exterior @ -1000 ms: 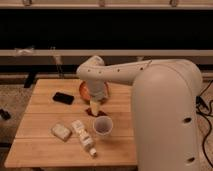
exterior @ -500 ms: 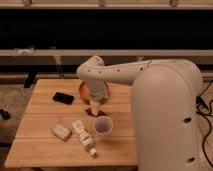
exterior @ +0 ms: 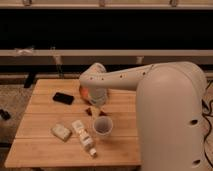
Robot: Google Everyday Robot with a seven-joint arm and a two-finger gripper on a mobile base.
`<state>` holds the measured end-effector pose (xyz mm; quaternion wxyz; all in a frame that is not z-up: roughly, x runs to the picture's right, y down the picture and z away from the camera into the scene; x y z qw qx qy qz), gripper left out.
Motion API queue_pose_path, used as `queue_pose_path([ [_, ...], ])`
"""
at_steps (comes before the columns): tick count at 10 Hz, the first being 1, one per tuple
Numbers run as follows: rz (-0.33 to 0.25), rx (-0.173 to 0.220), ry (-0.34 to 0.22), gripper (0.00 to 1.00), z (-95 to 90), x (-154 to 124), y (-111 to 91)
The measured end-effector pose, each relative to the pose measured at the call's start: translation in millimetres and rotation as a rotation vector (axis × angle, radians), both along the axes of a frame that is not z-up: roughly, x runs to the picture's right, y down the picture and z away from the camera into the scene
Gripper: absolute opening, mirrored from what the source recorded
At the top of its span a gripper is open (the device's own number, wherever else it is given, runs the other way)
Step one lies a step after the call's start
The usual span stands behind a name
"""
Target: Drag the pepper across the table
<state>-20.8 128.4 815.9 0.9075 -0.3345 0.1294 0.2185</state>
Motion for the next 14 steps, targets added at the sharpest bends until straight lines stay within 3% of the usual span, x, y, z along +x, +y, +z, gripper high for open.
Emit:
queue_pose_path([
  [3,0.018,-0.007,0.008,0.76,12.6,6,14],
  [8,0.041,-0.025,0.018,0.76,50.3,17,24],
  [12,0.036,-0.029,0.008,0.76,62.6,11,26],
  [14,0.032,-0.030,0.002,0.60,64.2,7,28],
])
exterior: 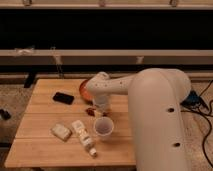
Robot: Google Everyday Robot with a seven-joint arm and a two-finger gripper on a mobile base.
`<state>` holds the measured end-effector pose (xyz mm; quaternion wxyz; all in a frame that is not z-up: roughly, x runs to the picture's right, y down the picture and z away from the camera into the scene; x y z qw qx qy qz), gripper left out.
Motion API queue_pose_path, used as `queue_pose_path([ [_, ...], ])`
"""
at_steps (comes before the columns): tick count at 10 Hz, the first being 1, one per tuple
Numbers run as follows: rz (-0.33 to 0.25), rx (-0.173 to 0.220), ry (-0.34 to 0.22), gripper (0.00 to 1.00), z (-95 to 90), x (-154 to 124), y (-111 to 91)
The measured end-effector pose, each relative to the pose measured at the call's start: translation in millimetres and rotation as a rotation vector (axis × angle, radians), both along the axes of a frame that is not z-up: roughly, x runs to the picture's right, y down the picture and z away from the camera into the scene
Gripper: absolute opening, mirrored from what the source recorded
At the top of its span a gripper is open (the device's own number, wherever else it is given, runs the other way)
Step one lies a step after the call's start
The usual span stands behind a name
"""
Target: Drag the pepper across the table
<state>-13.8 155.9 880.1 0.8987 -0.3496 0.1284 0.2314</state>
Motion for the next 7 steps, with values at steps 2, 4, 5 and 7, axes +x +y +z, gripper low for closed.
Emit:
queue_pose_path([
  [2,-0.007,0.001,-0.002,0.41,0.5,0,0],
  [4,-0.015,0.001,-0.001,0.20,-1.1,2,-1],
  [5,-0.021,0.000,0.002,0.11,-2.2,4,-3],
  [7,-0.036,0.000,0.009,0.00,-5.6,11,-7],
])
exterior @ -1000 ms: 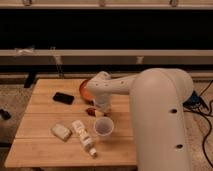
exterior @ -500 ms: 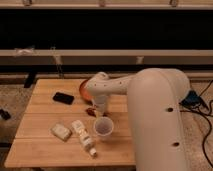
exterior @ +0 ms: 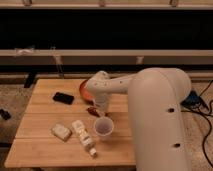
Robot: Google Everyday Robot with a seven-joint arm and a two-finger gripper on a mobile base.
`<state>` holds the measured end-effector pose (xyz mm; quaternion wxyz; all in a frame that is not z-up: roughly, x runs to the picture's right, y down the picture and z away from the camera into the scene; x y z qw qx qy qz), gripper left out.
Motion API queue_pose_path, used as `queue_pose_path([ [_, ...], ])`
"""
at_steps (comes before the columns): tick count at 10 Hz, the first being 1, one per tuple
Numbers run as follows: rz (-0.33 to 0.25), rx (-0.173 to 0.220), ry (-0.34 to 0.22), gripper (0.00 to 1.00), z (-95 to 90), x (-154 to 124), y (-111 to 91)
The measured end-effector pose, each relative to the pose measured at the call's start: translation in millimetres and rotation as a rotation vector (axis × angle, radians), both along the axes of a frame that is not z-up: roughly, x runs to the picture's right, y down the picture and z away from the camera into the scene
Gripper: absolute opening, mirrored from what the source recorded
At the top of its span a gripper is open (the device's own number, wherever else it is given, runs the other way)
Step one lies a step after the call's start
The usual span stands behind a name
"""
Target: Drag the pepper across the table
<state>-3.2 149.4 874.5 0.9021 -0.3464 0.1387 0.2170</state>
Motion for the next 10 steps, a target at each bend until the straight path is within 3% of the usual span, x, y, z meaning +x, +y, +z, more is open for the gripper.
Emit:
queue_pose_path([
  [4,-0.027,-0.009,0.021,0.00,-5.3,15,-2],
  [10,-0.052,-0.047,0.094,0.00,-17.1,60,11],
])
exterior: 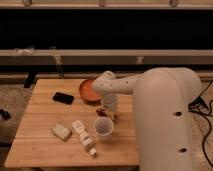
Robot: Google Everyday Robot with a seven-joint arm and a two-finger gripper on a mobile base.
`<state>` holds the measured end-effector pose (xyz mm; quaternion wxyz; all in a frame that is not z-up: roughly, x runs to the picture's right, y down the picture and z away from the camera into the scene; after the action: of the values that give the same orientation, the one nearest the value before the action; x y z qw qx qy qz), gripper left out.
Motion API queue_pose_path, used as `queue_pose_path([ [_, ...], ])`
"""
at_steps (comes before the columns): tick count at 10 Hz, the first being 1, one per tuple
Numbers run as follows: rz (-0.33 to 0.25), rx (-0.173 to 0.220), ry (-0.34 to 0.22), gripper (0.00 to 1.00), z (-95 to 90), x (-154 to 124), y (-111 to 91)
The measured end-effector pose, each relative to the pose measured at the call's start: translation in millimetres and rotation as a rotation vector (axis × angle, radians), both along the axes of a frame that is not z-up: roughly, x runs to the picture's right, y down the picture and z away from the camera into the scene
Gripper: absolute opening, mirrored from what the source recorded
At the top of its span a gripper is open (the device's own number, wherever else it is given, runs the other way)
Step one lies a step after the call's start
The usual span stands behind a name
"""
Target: Drag the pepper across the table
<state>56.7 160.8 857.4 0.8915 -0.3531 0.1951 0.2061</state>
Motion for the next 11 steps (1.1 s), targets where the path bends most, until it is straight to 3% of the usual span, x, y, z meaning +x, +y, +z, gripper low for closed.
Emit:
queue_pose_path([
  [11,0.058,-0.022,0.136,0.00,-22.8,66,20],
])
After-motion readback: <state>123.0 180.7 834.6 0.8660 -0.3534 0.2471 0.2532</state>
